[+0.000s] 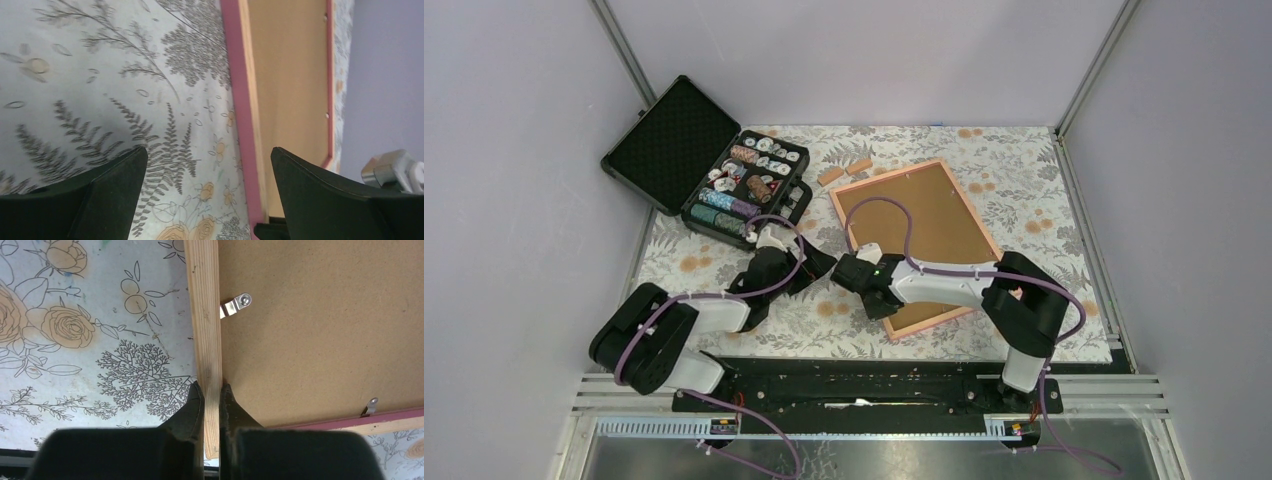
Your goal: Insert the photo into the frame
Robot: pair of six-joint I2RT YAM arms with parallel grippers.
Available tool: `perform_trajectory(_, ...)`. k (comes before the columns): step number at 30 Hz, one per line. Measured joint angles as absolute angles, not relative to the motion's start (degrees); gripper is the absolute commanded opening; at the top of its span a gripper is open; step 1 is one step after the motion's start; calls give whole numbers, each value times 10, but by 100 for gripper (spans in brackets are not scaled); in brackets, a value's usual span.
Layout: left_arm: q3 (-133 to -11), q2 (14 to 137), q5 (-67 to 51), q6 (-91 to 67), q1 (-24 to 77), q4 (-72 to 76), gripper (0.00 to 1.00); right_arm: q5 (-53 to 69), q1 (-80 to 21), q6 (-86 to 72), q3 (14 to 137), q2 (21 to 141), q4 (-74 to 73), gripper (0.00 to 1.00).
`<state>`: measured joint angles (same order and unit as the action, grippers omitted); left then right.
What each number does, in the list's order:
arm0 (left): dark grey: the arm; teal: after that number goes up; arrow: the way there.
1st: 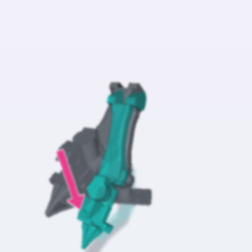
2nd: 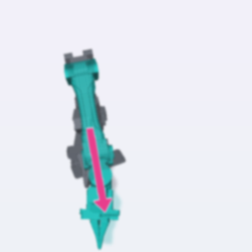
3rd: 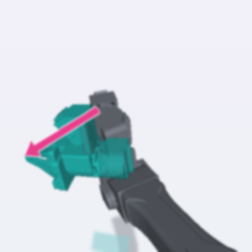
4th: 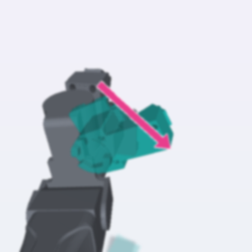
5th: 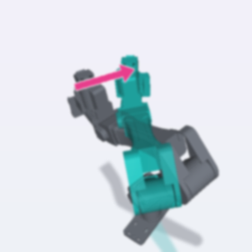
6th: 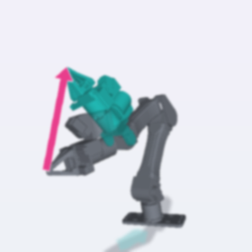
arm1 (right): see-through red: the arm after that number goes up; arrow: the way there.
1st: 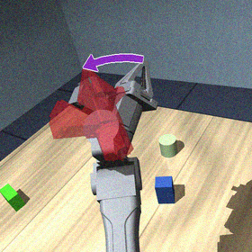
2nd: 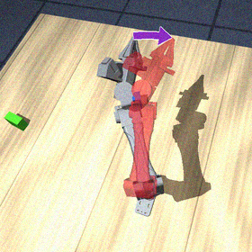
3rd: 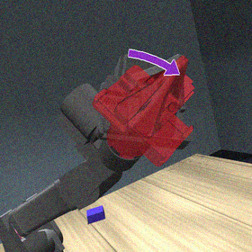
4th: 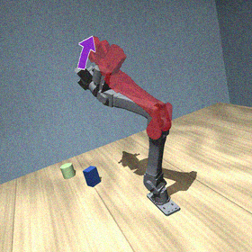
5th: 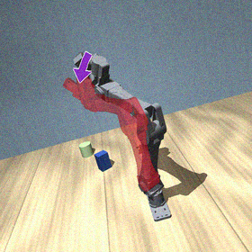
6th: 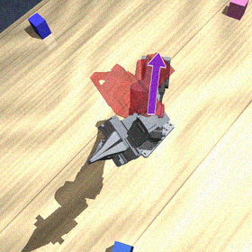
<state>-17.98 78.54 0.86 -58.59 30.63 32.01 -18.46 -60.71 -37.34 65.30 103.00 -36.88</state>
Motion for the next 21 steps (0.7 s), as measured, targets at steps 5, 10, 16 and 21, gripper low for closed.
perform_trajectory(5,-179,838,-102,-579,278,402,99,-191,-608,-365,642,1020,-351,0)
perform_trajectory(10,-178,940,-228,-611,244,550,99,-194,-608,-365,623,1002,-328,0)
perform_trajectory(16,-179,1065,-318,-696,231,749,95,-192,-608,-366,593,953,-303,0)
perform_trajectory(21,-179,1081,-328,-725,234,772,93,-187,-608,-373,592,930,-291,0)
